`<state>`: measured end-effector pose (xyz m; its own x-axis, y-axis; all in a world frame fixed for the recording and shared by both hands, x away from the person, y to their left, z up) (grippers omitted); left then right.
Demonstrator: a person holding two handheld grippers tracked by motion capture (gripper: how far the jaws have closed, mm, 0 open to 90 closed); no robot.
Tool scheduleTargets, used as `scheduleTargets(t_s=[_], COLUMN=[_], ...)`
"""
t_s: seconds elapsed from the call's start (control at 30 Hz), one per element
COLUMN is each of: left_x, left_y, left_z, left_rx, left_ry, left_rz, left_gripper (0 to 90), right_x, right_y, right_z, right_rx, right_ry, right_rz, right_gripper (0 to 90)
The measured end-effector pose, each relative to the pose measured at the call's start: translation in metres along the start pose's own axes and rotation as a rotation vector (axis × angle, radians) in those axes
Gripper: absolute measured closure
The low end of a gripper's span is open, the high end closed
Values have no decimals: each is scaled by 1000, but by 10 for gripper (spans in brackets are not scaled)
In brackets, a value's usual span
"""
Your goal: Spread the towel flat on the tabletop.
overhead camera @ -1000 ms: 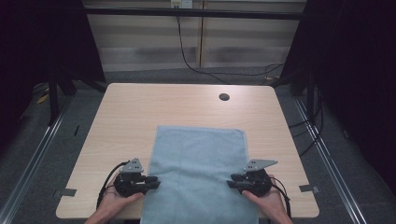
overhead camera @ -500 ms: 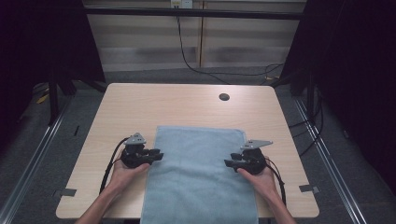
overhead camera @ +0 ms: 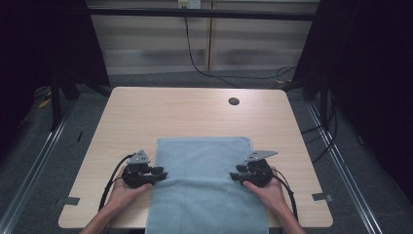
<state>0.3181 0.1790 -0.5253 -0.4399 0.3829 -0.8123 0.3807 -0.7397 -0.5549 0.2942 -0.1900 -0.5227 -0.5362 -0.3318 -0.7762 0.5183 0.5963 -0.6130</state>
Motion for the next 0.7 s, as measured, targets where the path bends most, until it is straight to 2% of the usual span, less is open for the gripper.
scheduleTargets(t_s=[0.13,0.3,0.4,0.43,0.47,0.5,0.53,0.57,0.6,0.63,0.67,0.7], left_x=[4,10,15,17,17,16,16,10,10,6,2,1], left_y=[-6,-14,-20,-24,-25,-27,-27,-30,-30,-29,-22,-19], left_z=[5,9,13,16,17,19,19,21,21,20,16,15], left_rx=[16,32,28,33,36,41,41,61,61,54,35,27], left_ry=[-30,-26,-38,-31,-43,-25,-25,-14,-14,-22,-27,-27], left_rz=[-4,-8,-2,-13,-15,-11,-11,22,22,34,38,37], left_gripper=[665,638,626,614,601,591,573,557,539,539,528,526], right_x=[0,1,4,7,8,10,10,10,10,10,6,3], right_y=[1,1,-1,-5,-6,-8,-9,-9,-9,-9,-10,-11], right_z=[-8,-13,-21,-31,-33,-36,-38,-38,-38,-38,-32,-28], right_rx=[-12,-31,-35,-47,-53,-63,-65,-76,-86,-86,-82,-71], right_ry=[-10,-13,-28,-54,-55,-52,-43,-18,5,5,25,33], right_rz=[-5,-4,-9,-23,-26,-28,-30,-28,-20,-20,22,35], right_gripper=[561,561,559,557,552,540,511,478,472,472,457,458])
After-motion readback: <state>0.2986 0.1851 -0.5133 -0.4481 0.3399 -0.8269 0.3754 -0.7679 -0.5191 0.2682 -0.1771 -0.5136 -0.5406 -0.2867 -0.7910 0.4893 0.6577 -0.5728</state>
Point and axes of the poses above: each handheld gripper's, and its own axes: y roughly forward along the jaws, x roughly out of its underside, z roughly to its right, the point moved 3 cm from there along y, roughly forward along the jaws, and after that the axes turned 6 degrees about z, right-handed, at the moved point
